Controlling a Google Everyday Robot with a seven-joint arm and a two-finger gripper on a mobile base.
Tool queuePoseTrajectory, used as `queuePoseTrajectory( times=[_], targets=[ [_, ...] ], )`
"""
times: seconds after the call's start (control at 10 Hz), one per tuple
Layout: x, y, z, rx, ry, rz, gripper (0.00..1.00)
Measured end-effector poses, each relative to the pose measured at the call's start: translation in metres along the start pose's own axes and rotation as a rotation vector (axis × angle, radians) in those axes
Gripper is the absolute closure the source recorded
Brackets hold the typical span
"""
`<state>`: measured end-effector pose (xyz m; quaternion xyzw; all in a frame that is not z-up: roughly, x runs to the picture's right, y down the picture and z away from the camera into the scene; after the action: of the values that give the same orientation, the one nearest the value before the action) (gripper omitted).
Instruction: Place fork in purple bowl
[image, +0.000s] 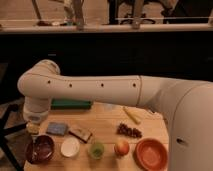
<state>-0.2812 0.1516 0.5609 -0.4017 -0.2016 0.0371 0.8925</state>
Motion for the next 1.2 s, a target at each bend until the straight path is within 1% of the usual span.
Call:
queuePoseTrajectory(
  times=[0.2, 0.3, 0.4, 0.6, 0.8, 1.0, 1.2],
  targets=[
    [0.004, 0.014, 0.008, -0.024, 0.022, -0.013, 1.00],
    [0.004, 0.019, 0.011, -0.029, 0.029, -0.018, 1.00],
    [0.001, 0.025, 0.017, -0.037, 0.038, -0.034, 1.00],
    [-0.006, 0.031, 0.032, -0.059, 0.060, -0.053, 1.00],
    [-0.011, 0.038, 0.059, -0.102, 0.101, -0.067, 1.00],
    [-0.017, 0.040, 0.074, -0.124, 0.128, -0.076, 1.00],
    [-0.021, 0.032, 0.088, -0.133, 0.160, -0.071, 1.00]
  ],
)
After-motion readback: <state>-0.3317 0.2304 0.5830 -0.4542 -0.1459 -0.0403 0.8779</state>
